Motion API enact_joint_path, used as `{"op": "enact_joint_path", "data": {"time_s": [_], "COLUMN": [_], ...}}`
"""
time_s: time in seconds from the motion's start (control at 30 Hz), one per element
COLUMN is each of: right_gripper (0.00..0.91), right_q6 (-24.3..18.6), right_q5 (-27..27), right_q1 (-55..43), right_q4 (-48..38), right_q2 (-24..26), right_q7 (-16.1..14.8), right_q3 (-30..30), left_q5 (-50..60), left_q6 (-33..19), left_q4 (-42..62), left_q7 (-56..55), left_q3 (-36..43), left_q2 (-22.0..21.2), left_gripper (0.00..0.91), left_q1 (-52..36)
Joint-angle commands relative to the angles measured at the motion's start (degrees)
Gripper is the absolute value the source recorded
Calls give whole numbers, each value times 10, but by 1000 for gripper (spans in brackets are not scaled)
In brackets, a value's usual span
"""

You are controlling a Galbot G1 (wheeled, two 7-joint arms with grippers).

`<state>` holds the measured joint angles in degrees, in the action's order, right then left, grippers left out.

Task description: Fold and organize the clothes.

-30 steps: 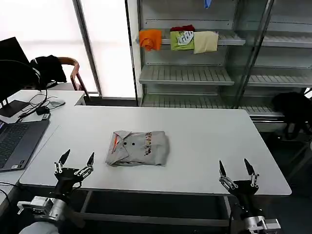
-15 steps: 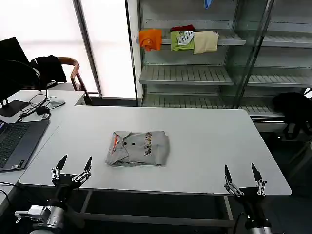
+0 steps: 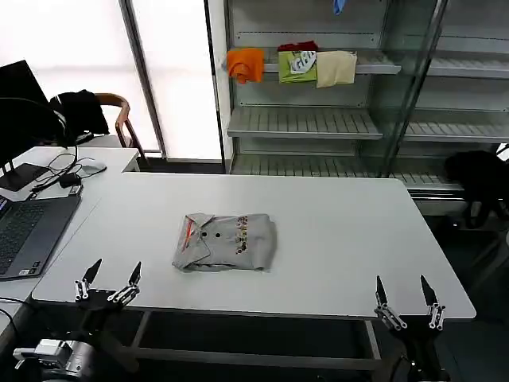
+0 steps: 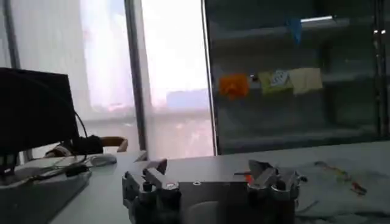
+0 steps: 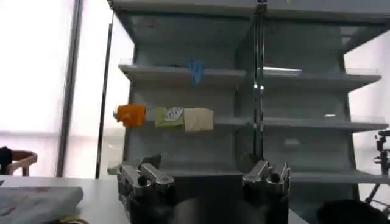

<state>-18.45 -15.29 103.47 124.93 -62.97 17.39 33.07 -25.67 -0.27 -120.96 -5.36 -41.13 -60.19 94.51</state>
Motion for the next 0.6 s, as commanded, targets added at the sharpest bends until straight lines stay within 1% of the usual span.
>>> {"op": "enact_joint_path", "data": {"time_s": [0.03, 0.27, 0.6], "right_gripper": [907, 907, 907], "right_q6": [-6, -9, -8], "right_q5": [-2, -6, -5], "right_q1": [9, 24, 25], "right_q4": [-4, 5, 7], "right_q2": [1, 6, 8], "right_q7": [0, -1, -4], "right_q3": [16, 29, 29], "left_q5": [-28, -53, -50], "left_q6": [-3, 0, -3], "left_q4": [15, 29, 23], "left_q7": [9, 15, 16], "left_q3": [-30, -63, -62], "left_q2": [-1, 4, -1], "left_gripper": [907, 907, 907], "left_q1": [-1, -9, 2]}}
